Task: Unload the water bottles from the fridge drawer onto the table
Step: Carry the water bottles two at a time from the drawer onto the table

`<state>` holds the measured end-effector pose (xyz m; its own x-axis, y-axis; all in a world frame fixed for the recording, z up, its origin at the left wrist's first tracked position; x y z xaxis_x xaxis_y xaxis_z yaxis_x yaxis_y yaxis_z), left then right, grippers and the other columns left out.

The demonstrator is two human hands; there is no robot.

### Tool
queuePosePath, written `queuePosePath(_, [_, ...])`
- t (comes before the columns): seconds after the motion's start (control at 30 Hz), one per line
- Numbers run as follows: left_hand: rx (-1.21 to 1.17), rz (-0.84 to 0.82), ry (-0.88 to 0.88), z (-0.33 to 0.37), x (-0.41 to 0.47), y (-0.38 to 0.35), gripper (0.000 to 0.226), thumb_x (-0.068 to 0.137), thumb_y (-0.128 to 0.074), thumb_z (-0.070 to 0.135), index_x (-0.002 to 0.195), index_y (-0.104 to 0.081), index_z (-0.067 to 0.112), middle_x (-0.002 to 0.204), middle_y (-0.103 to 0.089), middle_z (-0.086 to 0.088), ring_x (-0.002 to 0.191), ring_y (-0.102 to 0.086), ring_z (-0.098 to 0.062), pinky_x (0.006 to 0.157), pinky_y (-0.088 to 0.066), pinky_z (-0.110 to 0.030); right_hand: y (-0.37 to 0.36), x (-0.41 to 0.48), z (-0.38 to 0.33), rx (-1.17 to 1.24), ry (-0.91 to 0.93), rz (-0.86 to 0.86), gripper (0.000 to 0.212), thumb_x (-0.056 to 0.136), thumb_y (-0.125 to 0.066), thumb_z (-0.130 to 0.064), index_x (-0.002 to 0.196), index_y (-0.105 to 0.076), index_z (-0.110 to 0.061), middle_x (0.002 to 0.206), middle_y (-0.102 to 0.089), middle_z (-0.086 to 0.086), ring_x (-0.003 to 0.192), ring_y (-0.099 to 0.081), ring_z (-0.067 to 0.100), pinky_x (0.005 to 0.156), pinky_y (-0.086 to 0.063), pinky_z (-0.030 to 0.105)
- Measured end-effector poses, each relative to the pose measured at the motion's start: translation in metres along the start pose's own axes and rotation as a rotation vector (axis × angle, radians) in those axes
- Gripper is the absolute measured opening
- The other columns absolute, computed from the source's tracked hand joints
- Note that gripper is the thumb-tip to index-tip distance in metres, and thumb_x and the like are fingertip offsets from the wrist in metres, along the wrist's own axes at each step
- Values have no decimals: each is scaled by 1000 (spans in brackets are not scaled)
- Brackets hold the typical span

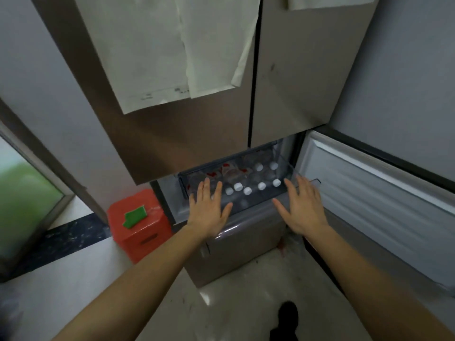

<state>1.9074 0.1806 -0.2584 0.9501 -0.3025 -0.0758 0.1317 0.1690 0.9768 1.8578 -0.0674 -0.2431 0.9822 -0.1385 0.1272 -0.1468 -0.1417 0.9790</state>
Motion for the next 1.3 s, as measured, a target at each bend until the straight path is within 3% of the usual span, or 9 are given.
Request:
queuePosePath(0.17, [14, -40, 124, 9, 55, -27, 72, 101, -29, 57, 159, -4, 21, 165, 0, -15, 152, -2, -34, 121, -11, -55, -45, 87, 16, 80, 126, -134, 73, 92, -33, -61, 143, -48, -10, 146, -44, 25, 135, -42, 41, 105, -42, 52])
queuePosePath(0.3, [-7, -135, 210, 24, 93, -40, 69, 102, -31, 55, 158, -9, 20, 163, -9, -18, 150, -11, -36, 119, -17, -52, -71, 145, 28, 83, 215, -284, 62, 98, -47, -50, 149, -35, -17, 150, -37, 17, 131, -42, 36, 96, -46, 45])
queuePosePath(0.5, [-73, -170, 321, 42, 136, -67, 63, 101, -34, 54, 156, -18, 28, 153, -28, -19, 140, -28, -36, 112, -30, -49, -111, 213, 45, 76, 284, -511, 60, 94, -55, -41, 148, -36, -21, 148, -38, 18, 126, -49, 38, 95, -49, 46])
queuePosePath(0.67, [-301, -174, 406, 47, 162, -88, 65, 100, -41, 53, 157, -17, 31, 157, -21, -18, 140, -32, -39, 113, -32, -46, -135, 244, 27, 250, 273, -542, 61, 94, -58, -42, 145, -35, -18, 133, -53, 17, 111, -58, 36, 84, -51, 40])
queuePosePath(0.8, [-666, -96, 617, 38, 175, -103, 72, 96, -58, 36, 153, -17, 17, 147, -32, -23, 129, -44, -43, 110, -39, -47, -159, 260, 17, 365, 153, -545, 48, 95, -57, -47, 123, -53, -9, 117, -62, 17, 101, -61, 33, 75, -43, 33])
queuePosePath(0.97, [-1036, 10, 896, 16, 185, -137, 96, 77, -67, 46, 147, -12, 11, 139, -51, -15, 118, -58, -37, 97, -52, -51, -177, 272, 5, 327, 120, -532, 53, 105, -35, -45, 149, -40, -15, 148, -46, 15, 125, -49, 37, 97, -39, 38])
queuePosePath(1.13, [-998, 18, 838, 35, 183, -114, 65, 99, -53, 14, 148, -12, 5, 143, -45, -17, 125, -51, -33, 106, -44, -42, -166, 265, 3, 279, 82, -511, 40, 107, -33, -28, 135, -50, -6, 135, -53, 20, 117, -53, 35, 87, -37, 36])
queuePosePath(1.2, [-967, 16, 846, 33, 177, -111, 62, 101, -53, 20, 148, -16, 3, 142, -47, -17, 125, -50, -35, 103, -43, -40, -153, 256, 2, 289, 125, -484, 40, 106, -35, -26, 137, -48, -5, 133, -54, 20, 116, -54, 36, 88, -41, 38])
queuePosePath(1.3, [-792, 32, 865, 20, 166, -101, 60, 98, -58, 37, 141, -32, 4, 124, -62, -22, 112, -59, -41, 90, -49, -42, -140, 242, 8, 382, 27, -447, 52, 103, -43, -45, 128, -49, -1, 109, -63, 24, 92, -61, 36, 69, -42, 35])
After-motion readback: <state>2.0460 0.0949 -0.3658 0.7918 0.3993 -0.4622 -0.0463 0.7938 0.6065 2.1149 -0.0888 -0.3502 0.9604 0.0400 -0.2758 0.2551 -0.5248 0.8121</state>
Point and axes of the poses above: each hand's wrist, its own x-axis towards the middle knuckle, its own y-axis out of the back of the hand, z = x × y, the point moved 6 cm from there along x, towards the middle knuckle
